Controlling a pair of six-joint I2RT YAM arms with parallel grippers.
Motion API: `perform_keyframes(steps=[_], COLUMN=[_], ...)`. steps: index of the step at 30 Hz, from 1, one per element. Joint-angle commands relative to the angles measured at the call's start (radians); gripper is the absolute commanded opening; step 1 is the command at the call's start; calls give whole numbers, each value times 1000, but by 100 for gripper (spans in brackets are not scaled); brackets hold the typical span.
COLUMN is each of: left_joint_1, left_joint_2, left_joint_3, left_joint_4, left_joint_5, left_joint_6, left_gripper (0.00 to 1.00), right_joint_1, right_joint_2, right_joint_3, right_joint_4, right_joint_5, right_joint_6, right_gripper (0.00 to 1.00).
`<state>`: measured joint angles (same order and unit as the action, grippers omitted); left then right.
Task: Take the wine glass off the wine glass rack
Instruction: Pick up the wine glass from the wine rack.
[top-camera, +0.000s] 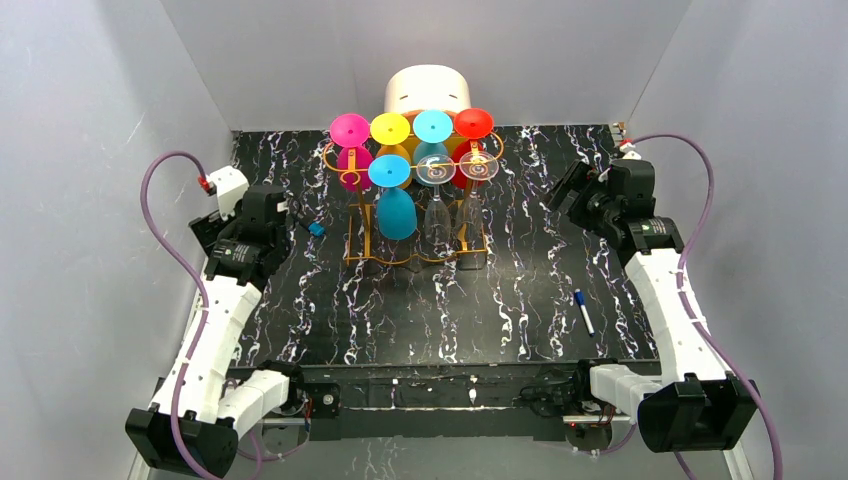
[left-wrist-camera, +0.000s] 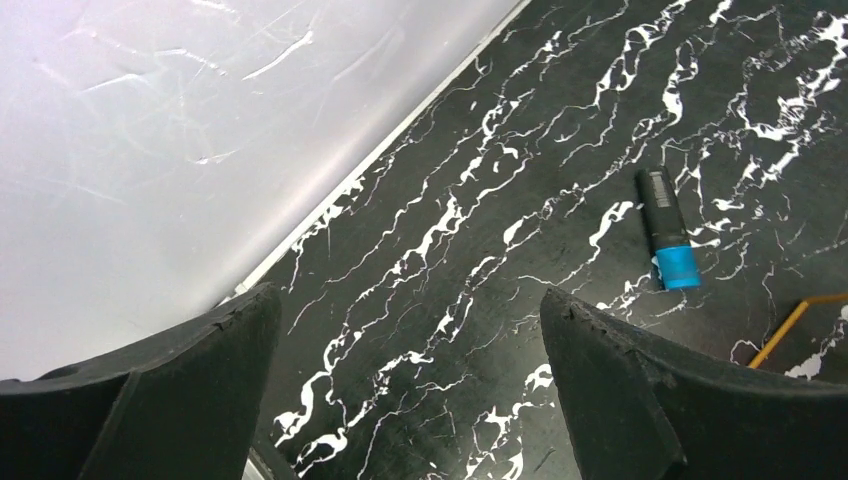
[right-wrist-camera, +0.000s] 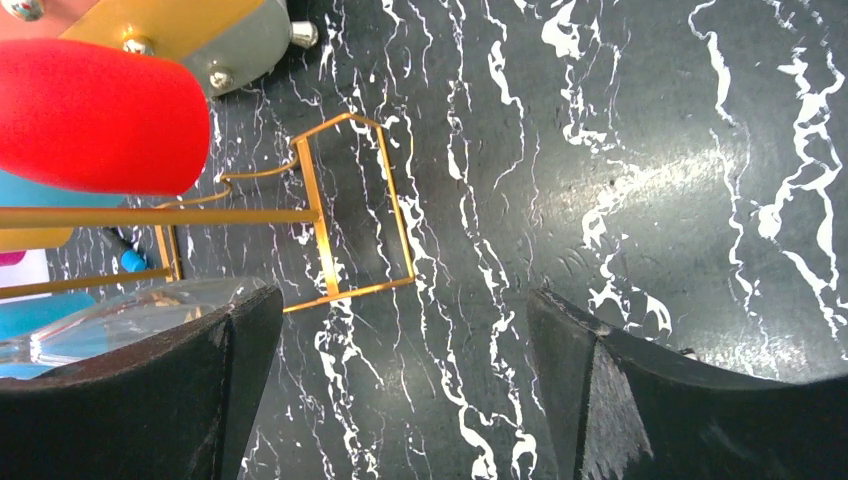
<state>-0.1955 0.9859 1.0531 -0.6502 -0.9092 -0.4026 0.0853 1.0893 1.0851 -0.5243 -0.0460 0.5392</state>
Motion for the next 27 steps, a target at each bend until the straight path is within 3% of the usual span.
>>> perform_keyframes(steps=[1,3,5,6,10,17,22,27], left_joint_1=[0,0,0,0,1,0,0,1], left_joint_2=[-28,-37,-41,-40,-65,-111,-138,-216], left_joint_3=[-9,-21,-19,-20,-46,-98,-118,-140], left_joint_4=[-70,-43,-1,13,-10,8,-16,-54], left_joint_5=[-105,-5,231,278,284,338,348,387], left_joint_6=[-119,-100,23,80,27,3,-16,1], left_gripper=[98,98,98,98,98,98,98,98], right_joint_1=[-2,-2,-1,-1,-1,-1,-2,-1], right_joint_2=[-25,-25,-13,-7,-49,-221,-260,-199], right_joint_3=[-25,-69,-86,-80,-81,-123,-106,-72], right_joint_4=[-28,-29,-38,-62,-58,-31,56,256], right_joint_5=[-43,-41,-32,-39,-187,-233,-321,-549], right_joint_6=[22,15,6,9,22,105,185,365], right_gripper=[99,99,99,99,99,99,88,77])
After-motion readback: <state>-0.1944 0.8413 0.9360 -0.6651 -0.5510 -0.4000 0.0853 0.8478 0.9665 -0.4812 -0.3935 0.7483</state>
